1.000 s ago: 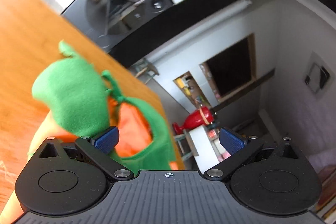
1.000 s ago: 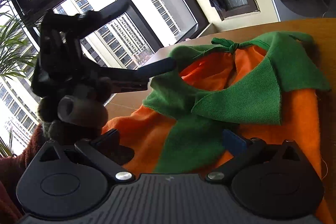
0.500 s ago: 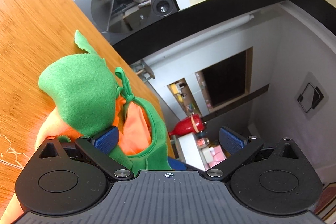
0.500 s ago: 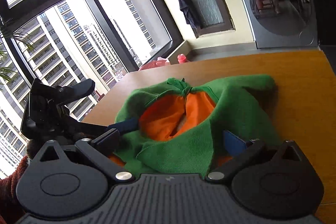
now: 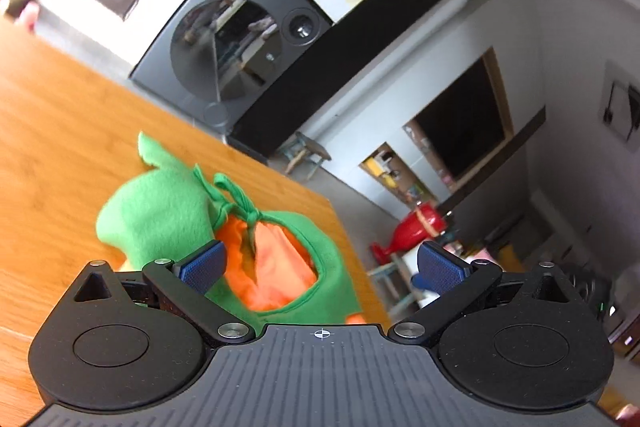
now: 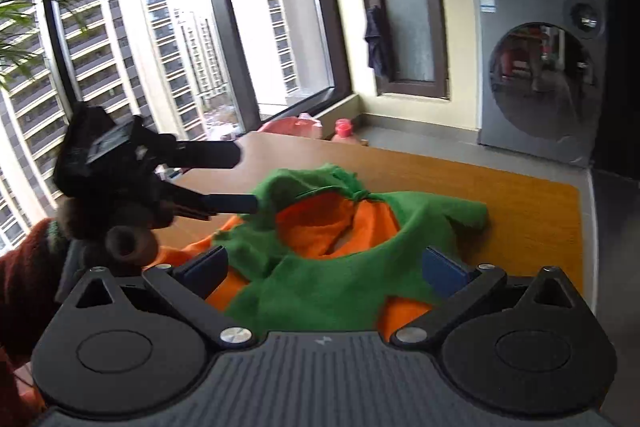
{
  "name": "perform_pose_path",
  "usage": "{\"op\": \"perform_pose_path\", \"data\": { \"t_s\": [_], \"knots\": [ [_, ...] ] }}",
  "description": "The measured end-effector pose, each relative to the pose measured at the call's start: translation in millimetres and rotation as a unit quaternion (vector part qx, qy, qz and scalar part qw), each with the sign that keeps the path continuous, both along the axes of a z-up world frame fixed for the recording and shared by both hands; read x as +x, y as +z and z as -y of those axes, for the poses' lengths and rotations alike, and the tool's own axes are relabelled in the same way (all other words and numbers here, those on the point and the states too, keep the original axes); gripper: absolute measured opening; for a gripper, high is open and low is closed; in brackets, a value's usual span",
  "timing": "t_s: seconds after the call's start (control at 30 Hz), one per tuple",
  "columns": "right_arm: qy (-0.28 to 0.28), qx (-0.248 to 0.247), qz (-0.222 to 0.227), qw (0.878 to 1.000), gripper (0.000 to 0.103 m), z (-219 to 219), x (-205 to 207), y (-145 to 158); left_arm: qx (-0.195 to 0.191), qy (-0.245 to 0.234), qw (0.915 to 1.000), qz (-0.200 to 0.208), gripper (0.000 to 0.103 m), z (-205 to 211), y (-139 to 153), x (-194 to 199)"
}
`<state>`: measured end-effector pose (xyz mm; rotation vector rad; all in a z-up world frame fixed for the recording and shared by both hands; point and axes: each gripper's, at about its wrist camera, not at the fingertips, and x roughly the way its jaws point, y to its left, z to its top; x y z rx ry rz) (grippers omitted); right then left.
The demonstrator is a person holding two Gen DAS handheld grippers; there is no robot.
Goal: Fold clothes
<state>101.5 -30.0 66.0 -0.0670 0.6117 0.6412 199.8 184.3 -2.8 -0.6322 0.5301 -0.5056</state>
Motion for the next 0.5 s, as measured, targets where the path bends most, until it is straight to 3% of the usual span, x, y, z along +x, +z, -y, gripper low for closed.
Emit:
{"op": "perform_pose_path", "data": {
  "t_s": [0.07, 0.13, 0.3, 0.5],
  "knots": [
    [-0.037, -0.055, 0.038, 0.997, 0.1, -8, 16, -1, 0.076, 0.001, 0.9971, 0.006, 0.103, 8, 13, -8],
    [-0.017, -0.092, 0.062, 0.994, 0.094, -24, 26, -5, 0.15, 0.01, 0.9886, 0.014, 0.103, 17, 19, -15],
    [0.014, -0.134, 0.049, 0.99, 0.07, -74, 70, -31, 0.161, -0.013, 0.9865, 0.026, 0.103, 19, 25, -10],
    [-0.054, -0.12, 0.015, 0.991, 0.07, -61, 115, -58, 0.173, -0.041, 0.9832, 0.041, 0.103, 21, 31, -5]
  ]
}}
